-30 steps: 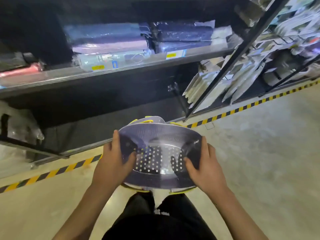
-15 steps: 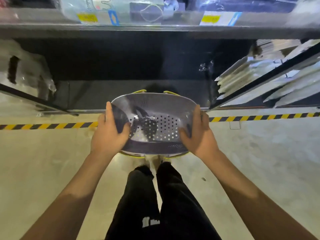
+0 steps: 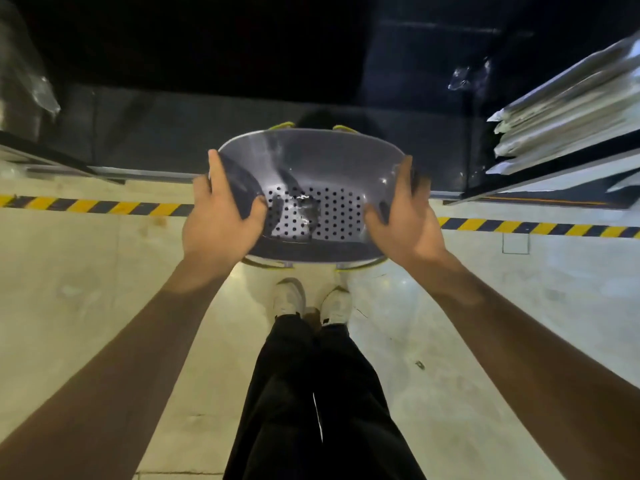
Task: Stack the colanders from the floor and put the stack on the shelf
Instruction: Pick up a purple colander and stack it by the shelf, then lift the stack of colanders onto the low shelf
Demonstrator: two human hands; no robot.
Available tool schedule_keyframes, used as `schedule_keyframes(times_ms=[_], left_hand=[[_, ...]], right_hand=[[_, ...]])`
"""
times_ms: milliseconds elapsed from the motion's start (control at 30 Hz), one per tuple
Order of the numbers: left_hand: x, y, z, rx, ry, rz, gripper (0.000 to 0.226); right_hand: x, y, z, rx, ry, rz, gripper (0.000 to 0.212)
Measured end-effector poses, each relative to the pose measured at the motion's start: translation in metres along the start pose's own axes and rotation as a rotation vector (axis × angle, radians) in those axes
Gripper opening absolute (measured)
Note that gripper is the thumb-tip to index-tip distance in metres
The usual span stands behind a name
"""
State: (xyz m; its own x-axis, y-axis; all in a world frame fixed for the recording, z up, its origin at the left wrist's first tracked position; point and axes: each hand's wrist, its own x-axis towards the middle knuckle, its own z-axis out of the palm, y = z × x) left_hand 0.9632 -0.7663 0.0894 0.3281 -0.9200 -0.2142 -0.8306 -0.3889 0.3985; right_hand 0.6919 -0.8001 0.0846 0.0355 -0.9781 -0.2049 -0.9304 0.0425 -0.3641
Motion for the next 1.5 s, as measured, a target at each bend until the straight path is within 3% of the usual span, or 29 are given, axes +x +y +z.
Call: schedule_keyframes(times_ms=[200, 300, 400, 533, 700, 933, 1033, 1233, 1500], left_hand=[[0.015, -0.024, 0.057, 0.032, -0.031, 0.05, 0.099], [0.027, -0.027, 0.064, 0.03, -0.015, 0.062, 0.098], [0.031, -0.025, 0.055, 0.011, -0.112, 0.039, 0.104], [0.021, -0.006, 0.018, 0.109, -0.189, -0.032, 0.097], [-0.02, 0.025, -0.062, 0.299, -0.202, 0.012, 0.079], [-0.088, 0.052, -0.156, 0.397, -0.09, 0.055, 0.087], [-0.113, 0.052, -0.181, 0.4, -0.098, 0.055, 0.092], [-0.134, 0.035, -0.219, 0.431, -0.09, 0.114, 0.089], [-0.131, 0.001, -0.222, 0.442, -0.048, 0.176, 0.087]], right_hand=[[0.016, 0.024, 0.061, -0.066, -0.029, -0.079, 0.096], [0.025, 0.026, 0.066, -0.059, -0.011, -0.083, 0.097], [0.027, 0.019, 0.055, -0.066, -0.106, -0.019, 0.098], [0.025, 0.011, 0.01, -0.175, -0.199, -0.017, 0.086], [-0.012, -0.005, -0.081, -0.251, -0.138, -0.023, 0.077], [-0.077, -0.032, -0.185, -0.363, -0.097, -0.045, 0.083], [-0.11, -0.045, -0.212, -0.301, -0.089, -0.017, 0.081], [-0.157, -0.076, -0.237, -0.341, -0.146, 0.068, 0.089], [-0.19, -0.083, -0.211, -0.296, -0.082, 0.106, 0.095]])
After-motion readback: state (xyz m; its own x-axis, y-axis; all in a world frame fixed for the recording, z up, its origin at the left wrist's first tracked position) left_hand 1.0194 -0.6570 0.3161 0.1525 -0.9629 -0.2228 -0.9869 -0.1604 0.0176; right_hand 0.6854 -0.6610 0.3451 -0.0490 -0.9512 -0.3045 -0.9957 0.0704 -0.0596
